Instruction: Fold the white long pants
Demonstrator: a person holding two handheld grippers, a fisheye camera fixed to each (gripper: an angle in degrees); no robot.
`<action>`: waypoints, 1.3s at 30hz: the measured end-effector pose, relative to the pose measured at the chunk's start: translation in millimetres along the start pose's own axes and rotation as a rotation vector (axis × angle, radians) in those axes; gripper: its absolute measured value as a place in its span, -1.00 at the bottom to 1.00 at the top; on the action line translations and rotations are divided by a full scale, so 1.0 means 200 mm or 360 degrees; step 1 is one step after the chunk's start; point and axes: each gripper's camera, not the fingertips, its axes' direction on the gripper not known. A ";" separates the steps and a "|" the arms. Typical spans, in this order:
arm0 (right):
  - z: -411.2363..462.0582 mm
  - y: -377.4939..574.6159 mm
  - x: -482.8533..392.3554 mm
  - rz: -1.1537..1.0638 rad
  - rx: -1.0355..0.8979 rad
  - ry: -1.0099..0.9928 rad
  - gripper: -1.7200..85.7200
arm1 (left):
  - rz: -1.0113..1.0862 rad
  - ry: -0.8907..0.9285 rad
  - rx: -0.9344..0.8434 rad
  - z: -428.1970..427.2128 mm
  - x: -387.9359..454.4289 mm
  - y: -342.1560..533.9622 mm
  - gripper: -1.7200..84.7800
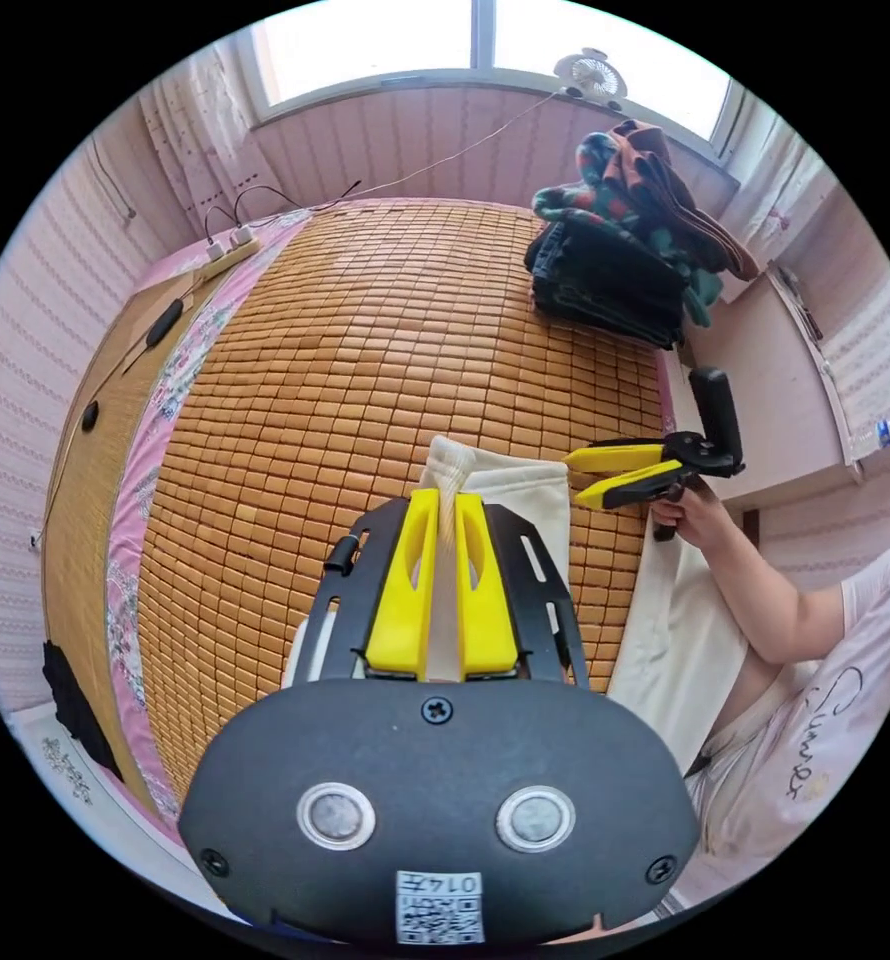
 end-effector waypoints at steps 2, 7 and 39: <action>0.03 -0.01 -0.03 0.0017 -0.0058 0.0145 -0.75 | 0.0066 0.0027 0.0005 -0.02 0.08 0.05 -0.92; -0.15 0.04 -0.01 -0.0057 0.0218 -0.0133 -0.87 | 0.0110 -0.0004 0.0056 -0.03 0.12 0.09 -0.90; -0.21 0.14 0.07 0.0375 0.0248 0.0080 -0.87 | -0.0316 0.0440 0.0225 0.28 0.07 0.51 -0.94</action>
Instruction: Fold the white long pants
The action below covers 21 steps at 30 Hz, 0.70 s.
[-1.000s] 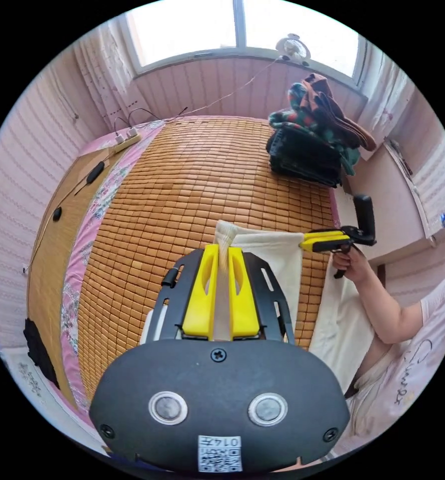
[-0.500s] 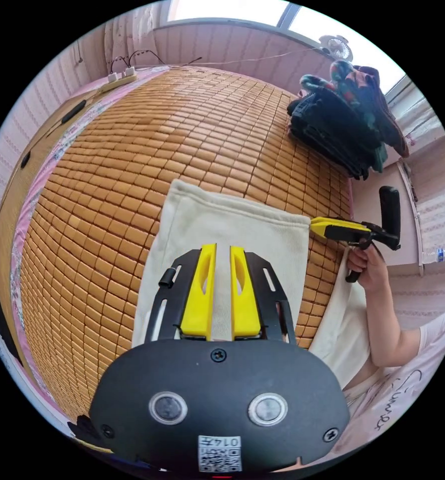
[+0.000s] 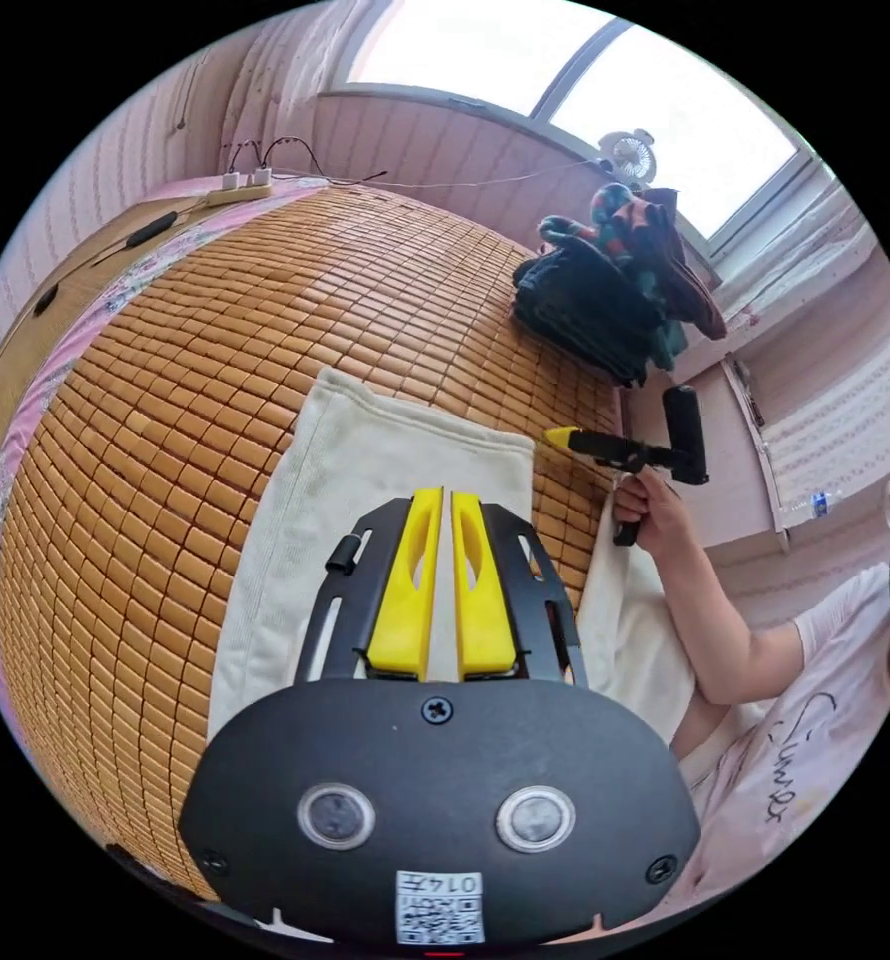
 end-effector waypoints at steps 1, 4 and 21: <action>-0.03 0.02 -0.01 -0.0005 0.0069 0.0000 -0.87 | 0.0016 -0.0001 -0.0016 -0.10 0.06 0.07 -0.94; -0.11 0.06 -0.04 -0.0041 0.0206 0.0000 -0.87 | -0.0019 -0.0002 -0.0077 -0.32 0.23 0.37 -0.91; -0.15 0.51 -0.44 -0.0514 -0.0670 0.0674 -0.74 | 0.0139 -0.0397 -0.0208 -0.48 1.19 0.89 -0.72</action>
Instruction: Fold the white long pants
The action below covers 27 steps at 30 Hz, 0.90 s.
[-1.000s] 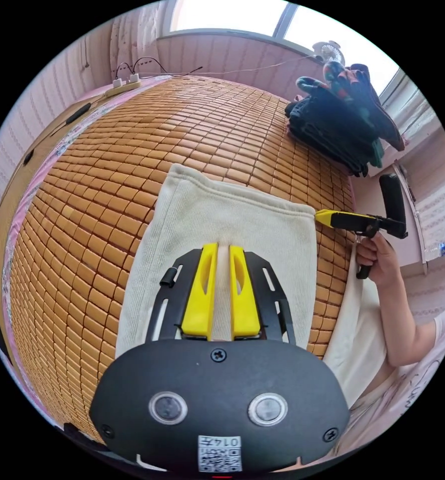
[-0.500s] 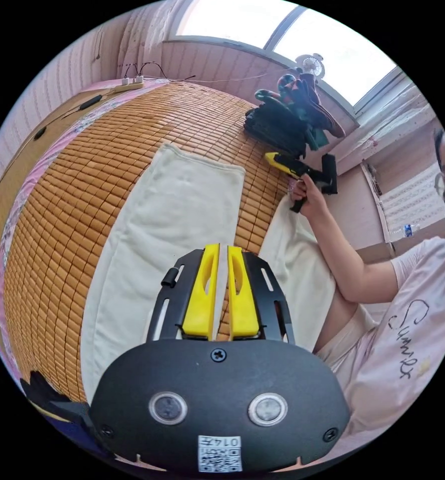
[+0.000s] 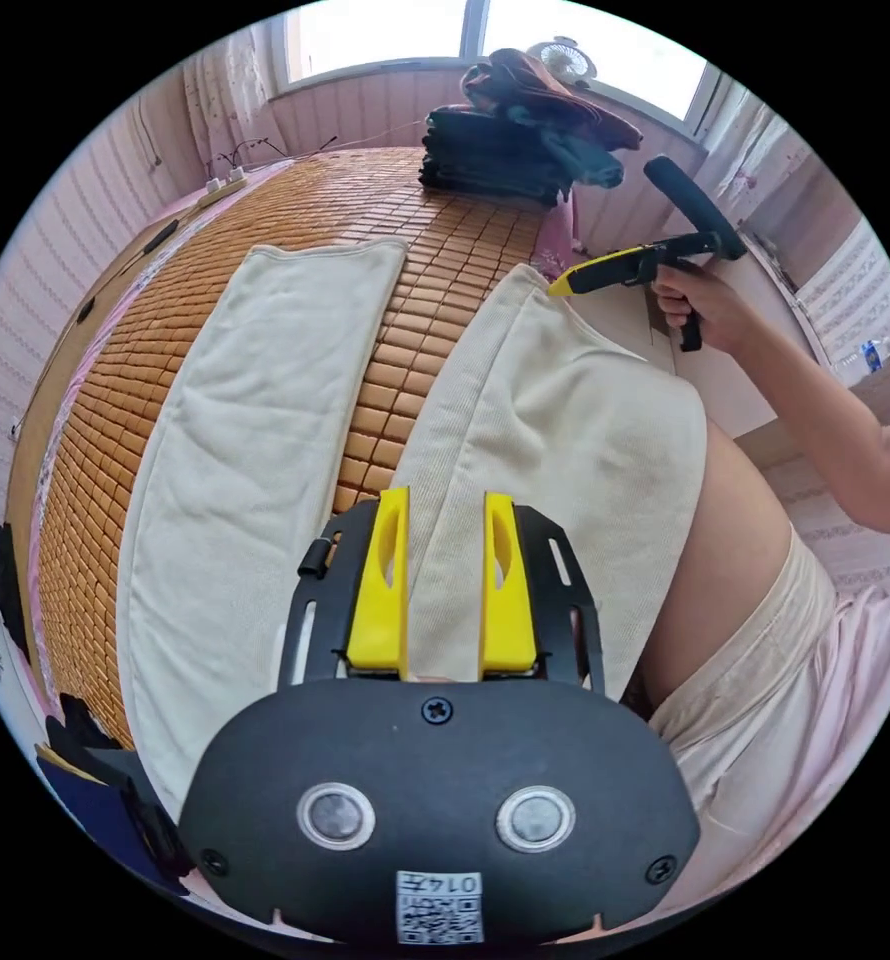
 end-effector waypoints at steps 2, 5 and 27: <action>0.03 0.02 -0.05 0.0047 0.0088 0.0200 -0.86 | -0.0020 -0.0064 -0.0171 0.05 -0.02 -0.10 -0.74; -0.01 0.04 -0.03 0.0147 0.0118 0.0058 -0.91 | -0.0115 0.0075 -0.0212 -0.03 -0.10 -0.15 -0.82; -0.75 0.30 -0.34 -0.0032 0.0356 0.0044 -0.94 | 0.0303 0.0370 0.0202 -1.60 -0.17 0.05 -0.90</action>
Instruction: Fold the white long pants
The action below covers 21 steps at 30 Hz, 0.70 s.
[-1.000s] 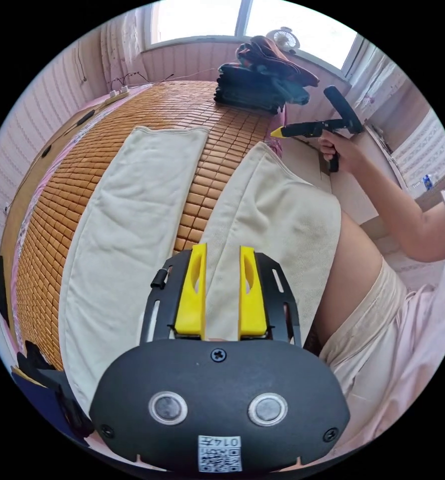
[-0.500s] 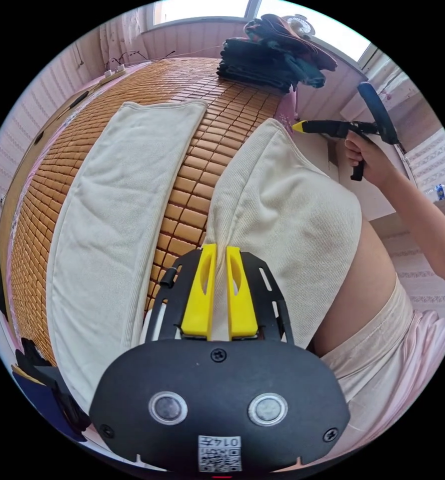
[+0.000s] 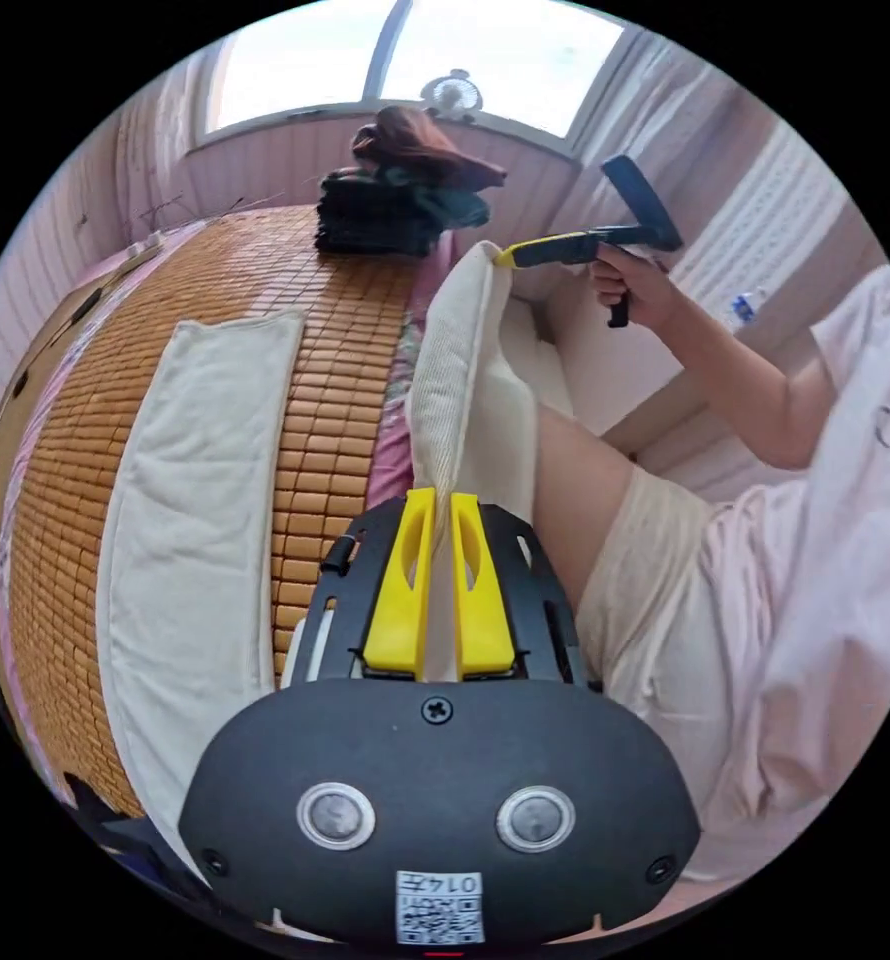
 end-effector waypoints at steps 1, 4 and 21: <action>-0.15 0.00 -0.01 0.0063 0.0054 -0.0117 -0.94 | 0.0090 0.0153 0.0077 -0.17 0.02 0.02 -0.89; -0.29 -0.15 -0.06 -0.0042 0.0152 -0.0148 -0.94 | -0.0083 0.0217 0.0281 -0.51 -0.14 0.03 -0.87; 0.27 0.27 0.53 0.0779 -0.0318 -0.0134 -0.65 | -0.1998 -0.0422 0.0714 -2.09 -0.48 2.11 -0.81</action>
